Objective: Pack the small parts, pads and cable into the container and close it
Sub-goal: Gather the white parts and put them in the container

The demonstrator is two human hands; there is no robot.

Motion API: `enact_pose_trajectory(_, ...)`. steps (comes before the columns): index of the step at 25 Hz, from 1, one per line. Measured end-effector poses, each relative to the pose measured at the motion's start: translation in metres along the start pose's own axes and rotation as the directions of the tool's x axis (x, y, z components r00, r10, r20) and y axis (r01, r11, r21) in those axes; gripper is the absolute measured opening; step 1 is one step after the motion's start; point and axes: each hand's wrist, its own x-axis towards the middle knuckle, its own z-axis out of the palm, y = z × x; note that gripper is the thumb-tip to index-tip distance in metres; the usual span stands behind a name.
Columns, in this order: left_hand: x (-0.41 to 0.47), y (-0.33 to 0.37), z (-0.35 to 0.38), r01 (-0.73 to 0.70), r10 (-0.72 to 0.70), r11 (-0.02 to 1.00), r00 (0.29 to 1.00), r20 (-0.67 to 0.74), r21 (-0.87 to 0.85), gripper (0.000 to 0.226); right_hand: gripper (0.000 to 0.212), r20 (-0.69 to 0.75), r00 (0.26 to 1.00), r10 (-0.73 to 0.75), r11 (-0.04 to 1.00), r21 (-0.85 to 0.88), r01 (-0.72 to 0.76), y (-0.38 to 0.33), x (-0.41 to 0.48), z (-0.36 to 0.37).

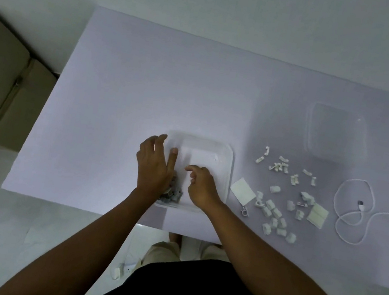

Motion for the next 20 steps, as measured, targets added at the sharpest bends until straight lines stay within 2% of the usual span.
enact_pose_trajectory(2, 0.003, 0.029, 0.001, -0.110, 0.110, 0.993, 0.994, -0.008, -0.049, 0.034, 0.036, -0.127, 0.991, 0.027, 0.987, 0.162, -0.006, 0.003, -0.014, -0.021)
enact_pose_trajectory(4, 0.000, 0.058, 0.008, -0.233, 0.244, 0.962, 0.968, 0.065, -0.140, 0.025, 0.025, -0.286, 0.956, 0.066, 0.944, 0.329, 0.034, 0.015, -0.025, -0.049)
enact_pose_trajectory(5, -0.005, 0.075, 0.013, -0.310, 0.333, 0.933, 0.936, 0.117, -0.182, 0.021, 0.021, -0.381, 0.921, 0.084, 0.932, 0.358, 0.063, 0.025, -0.031, -0.066)
enact_pose_trajectory(7, -0.022, 0.107, 0.028, -0.465, 0.509, 0.858, 0.831, 0.226, -0.219, 0.019, 0.017, -0.518, 0.847, 0.116, 0.949, 0.310, 0.060, 0.054, -0.042, -0.097)
enact_pose_trajectory(10, -0.053, 0.135, 0.060, -0.596, 0.640, 0.764, 0.654, 0.404, -0.247, 0.018, 0.021, -0.547, 0.817, 0.180, 0.976, 0.205, -0.078, 0.107, -0.060, -0.125)
enact_pose_trajectory(12, -0.064, 0.142, 0.083, -0.637, 0.626, 0.744, 0.557, 0.545, -0.203, 0.025, 0.028, -0.468, 0.867, 0.173, 0.984, 0.127, -0.128, 0.141, -0.068, -0.132)
enact_pose_trajectory(14, -0.074, 0.151, 0.107, -0.654, 0.534, 0.749, 0.496, 0.684, -0.111, 0.037, 0.039, -0.379, 0.920, 0.100, 0.994, -0.010, -0.112, 0.173, -0.073, -0.140)
enact_pose_trajectory(17, -0.094, 0.155, 0.132, -0.646, 0.389, 0.764, 0.478, 0.787, 0.015, 0.047, 0.051, -0.287, 0.958, 0.011, 0.985, -0.162, -0.060, 0.204, -0.073, -0.145)
enact_pose_trajectory(20, -0.107, 0.157, 0.147, -0.593, 0.342, 0.804, 0.511, 0.788, 0.036, 0.045, 0.050, -0.267, 0.960, -0.085, 0.968, -0.250, 0.016, 0.213, -0.068, -0.146)
